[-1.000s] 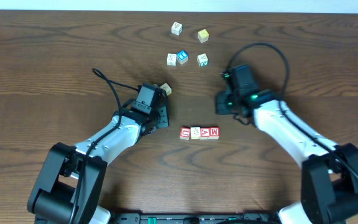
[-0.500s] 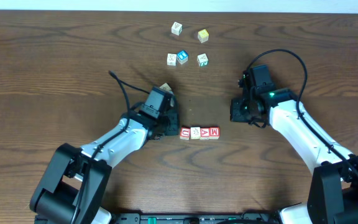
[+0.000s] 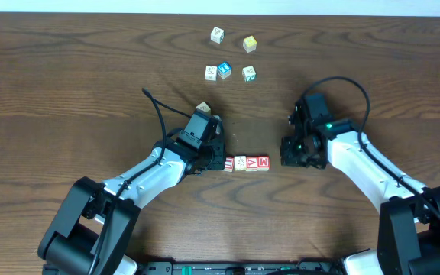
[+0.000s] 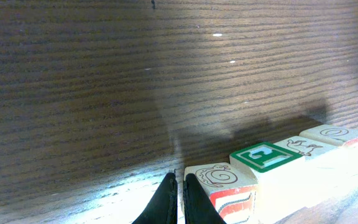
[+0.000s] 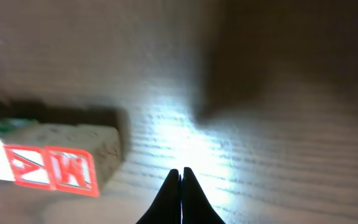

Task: Lift 4 blocks
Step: 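Squeeze the block row between left and right grippers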

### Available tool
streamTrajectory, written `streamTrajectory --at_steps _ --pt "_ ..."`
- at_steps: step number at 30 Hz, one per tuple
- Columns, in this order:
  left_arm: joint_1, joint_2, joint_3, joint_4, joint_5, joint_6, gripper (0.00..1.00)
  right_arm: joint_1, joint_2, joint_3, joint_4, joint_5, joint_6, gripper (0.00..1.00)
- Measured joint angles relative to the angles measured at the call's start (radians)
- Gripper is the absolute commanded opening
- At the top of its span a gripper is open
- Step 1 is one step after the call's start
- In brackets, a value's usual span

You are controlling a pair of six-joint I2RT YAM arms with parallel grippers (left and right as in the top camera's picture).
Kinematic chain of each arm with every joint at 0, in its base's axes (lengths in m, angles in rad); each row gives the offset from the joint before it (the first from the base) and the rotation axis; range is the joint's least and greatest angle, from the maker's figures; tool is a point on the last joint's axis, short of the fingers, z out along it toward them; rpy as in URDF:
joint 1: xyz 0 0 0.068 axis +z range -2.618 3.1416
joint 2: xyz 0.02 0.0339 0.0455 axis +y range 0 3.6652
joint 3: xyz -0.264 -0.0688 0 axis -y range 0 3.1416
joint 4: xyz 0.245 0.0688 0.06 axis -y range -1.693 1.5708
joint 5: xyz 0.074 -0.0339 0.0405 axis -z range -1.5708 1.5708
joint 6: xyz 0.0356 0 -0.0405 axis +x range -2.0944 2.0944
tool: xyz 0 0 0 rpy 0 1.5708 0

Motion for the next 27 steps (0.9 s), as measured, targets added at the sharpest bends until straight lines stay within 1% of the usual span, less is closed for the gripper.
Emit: streamTrajectory --at_steps 6,17,27 --pt "0.000 0.000 0.000 0.000 0.008 -0.003 0.07 0.000 0.000 -0.049 0.037 -0.026 0.000 0.01" --pt "0.000 0.000 0.000 0.006 0.012 -0.018 0.07 0.000 0.000 -0.051 0.068 -0.041 0.000 0.01" --pt "0.000 0.000 0.000 0.033 0.058 -0.029 0.07 0.007 0.000 -0.051 0.086 -0.042 0.000 0.01"
